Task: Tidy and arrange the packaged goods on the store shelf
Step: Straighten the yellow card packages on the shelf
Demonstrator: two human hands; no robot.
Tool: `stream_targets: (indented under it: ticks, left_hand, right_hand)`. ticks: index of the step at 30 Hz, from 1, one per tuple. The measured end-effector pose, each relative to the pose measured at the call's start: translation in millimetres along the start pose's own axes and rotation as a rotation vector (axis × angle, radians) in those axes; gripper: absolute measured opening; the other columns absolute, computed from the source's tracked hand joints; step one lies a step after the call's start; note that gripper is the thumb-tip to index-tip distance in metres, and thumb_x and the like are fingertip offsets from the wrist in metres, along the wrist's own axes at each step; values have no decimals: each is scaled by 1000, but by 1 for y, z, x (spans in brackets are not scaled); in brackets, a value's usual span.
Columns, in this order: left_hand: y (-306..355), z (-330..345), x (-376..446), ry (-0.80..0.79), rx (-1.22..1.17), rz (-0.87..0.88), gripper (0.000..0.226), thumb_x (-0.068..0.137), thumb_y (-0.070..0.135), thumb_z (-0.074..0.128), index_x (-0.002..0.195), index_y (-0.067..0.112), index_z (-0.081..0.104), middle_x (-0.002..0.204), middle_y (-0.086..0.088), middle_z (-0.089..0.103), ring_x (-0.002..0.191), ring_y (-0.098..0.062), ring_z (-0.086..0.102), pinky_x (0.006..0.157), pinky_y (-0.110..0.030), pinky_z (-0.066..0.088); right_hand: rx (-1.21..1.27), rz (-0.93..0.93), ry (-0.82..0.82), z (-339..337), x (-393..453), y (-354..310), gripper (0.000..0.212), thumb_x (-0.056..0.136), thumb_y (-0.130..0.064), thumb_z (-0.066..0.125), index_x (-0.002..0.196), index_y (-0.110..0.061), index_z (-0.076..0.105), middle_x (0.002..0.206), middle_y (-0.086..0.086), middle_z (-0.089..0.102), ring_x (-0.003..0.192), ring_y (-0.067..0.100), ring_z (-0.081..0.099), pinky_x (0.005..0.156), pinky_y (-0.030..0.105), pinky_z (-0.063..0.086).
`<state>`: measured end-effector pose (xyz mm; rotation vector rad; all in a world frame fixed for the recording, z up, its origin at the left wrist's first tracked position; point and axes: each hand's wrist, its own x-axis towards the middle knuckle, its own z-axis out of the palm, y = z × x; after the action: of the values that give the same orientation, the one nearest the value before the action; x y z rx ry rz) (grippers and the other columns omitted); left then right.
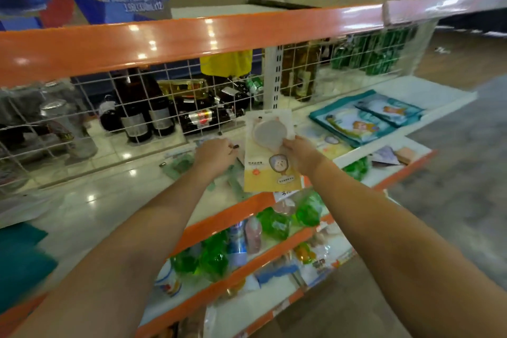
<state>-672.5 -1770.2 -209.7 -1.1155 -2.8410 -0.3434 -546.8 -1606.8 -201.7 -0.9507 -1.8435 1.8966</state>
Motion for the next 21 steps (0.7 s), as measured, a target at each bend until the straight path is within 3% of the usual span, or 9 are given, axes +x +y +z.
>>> stream_targets:
  ticks: [2, 6, 9, 12, 18, 21]
  left_hand:
    - [20, 6, 8, 9, 19, 30, 35, 97, 39, 40, 116, 19, 62, 109, -3, 66, 92, -22, 62, 72, -33, 49]
    - [59, 18, 18, 27, 51, 90, 33, 96, 36, 42, 119, 18, 60, 110, -7, 65, 100, -26, 59, 79, -36, 45]
    - [81, 28, 28, 2, 75, 125, 34, 96, 36, 40, 118, 17, 59, 115, -5, 62, 106, -26, 55, 84, -38, 43]
    - [100, 36, 41, -40, 121, 157, 36, 97, 37, 38, 123, 19, 56, 123, -5, 58, 112, -26, 52, 87, -39, 42]
    - [121, 46, 76, -85, 201, 214, 39, 97, 36, 35, 127, 17, 53, 128, -6, 55, 117, -27, 48, 93, -40, 39]
    - [124, 51, 93, -93, 231, 244, 39, 97, 36, 34, 125, 17, 54, 126, -6, 56, 115, -27, 49, 90, -38, 40]
  right_hand:
    - [-6, 13, 9, -23, 10, 1, 39, 98, -13, 48, 135, 1, 45, 98, 2, 56, 81, 13, 54, 76, 25, 48]
    - [33, 69, 19, -64, 17, 4, 33, 100, -9, 45, 132, -1, 47, 103, 12, 55, 67, 11, 50, 52, 17, 46]
    - [65, 99, 1, -87, 31, 8, 33, 99, -6, 46, 132, -2, 49, 85, 5, 57, 70, 15, 53, 64, 24, 48]
    - [26, 121, 3, -106, 45, 12, 29, 98, -6, 47, 127, -7, 52, 83, 4, 57, 73, 16, 55, 76, 34, 48]
    - [-30, 98, 68, -134, 71, 13, 33, 97, -1, 47, 129, 8, 49, 81, 6, 55, 68, 13, 52, 64, 24, 46]
    - [-81, 88, 102, -141, 86, 10, 34, 98, -1, 46, 130, 7, 49, 84, 5, 56, 66, 12, 51, 56, 17, 49]
